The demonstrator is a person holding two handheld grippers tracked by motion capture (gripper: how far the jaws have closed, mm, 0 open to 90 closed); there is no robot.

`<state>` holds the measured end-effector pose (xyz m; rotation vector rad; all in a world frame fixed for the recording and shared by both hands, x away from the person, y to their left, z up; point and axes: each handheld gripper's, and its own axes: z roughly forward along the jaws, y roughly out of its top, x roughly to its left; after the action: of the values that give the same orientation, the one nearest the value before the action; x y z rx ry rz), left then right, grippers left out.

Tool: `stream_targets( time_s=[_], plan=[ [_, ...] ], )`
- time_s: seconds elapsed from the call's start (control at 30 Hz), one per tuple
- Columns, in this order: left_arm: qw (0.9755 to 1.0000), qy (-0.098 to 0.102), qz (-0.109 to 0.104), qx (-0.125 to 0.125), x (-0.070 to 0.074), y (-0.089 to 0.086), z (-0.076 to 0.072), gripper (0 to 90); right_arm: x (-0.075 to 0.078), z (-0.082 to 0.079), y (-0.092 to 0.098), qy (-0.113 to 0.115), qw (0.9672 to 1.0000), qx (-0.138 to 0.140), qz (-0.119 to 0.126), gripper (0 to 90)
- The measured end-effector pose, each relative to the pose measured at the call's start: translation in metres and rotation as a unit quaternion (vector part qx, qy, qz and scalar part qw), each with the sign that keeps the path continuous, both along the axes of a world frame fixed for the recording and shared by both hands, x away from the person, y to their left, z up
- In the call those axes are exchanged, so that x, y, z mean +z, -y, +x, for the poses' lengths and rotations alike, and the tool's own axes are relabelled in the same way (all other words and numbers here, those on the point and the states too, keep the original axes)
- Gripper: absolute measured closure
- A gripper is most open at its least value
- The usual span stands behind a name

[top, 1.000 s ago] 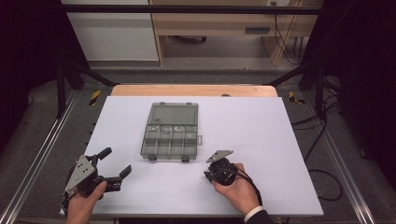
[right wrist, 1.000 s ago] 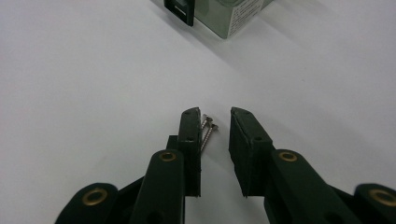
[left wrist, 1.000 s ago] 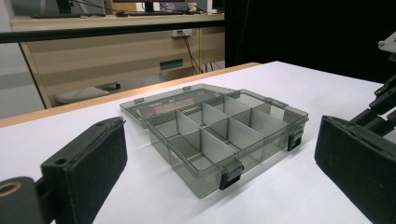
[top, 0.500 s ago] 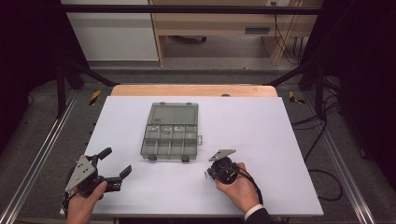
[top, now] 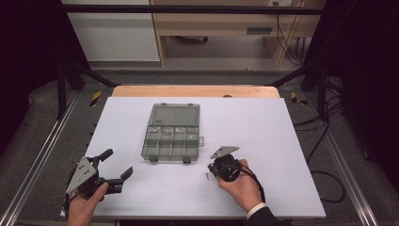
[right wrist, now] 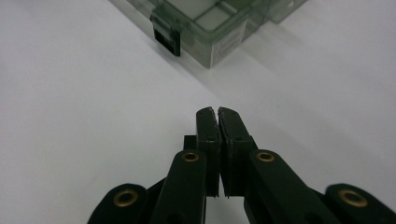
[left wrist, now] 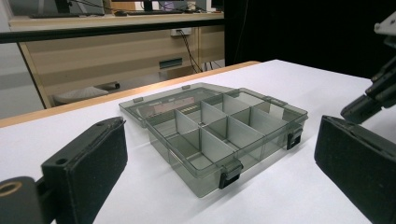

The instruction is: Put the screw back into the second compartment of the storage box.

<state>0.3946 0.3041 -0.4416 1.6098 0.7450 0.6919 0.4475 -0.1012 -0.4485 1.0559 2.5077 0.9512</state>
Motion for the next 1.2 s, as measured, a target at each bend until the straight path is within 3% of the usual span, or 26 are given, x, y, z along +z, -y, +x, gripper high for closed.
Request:
stream_targets(
  time_s=[0.43,0.8,1.2],
  plan=[
    [1.0,0.0,-0.002,0.0,0.0,-0.001,0.0,2.4,0.029,0.015,-0.026,0.039,0.9988,0.03,-0.003,87.7],
    [1.0,-0.001,-0.003,-0.001,0.0,-0.001,0.0,2.4,0.049,0.03,-0.044,0.064,0.9971,0.04,0.0,87.7],
    [1.0,0.0,-0.004,-0.001,0.0,-0.001,0.0,2.4,0.058,0.044,-0.066,0.082,0.9952,0.054,0.005,87.7]
  ],
)
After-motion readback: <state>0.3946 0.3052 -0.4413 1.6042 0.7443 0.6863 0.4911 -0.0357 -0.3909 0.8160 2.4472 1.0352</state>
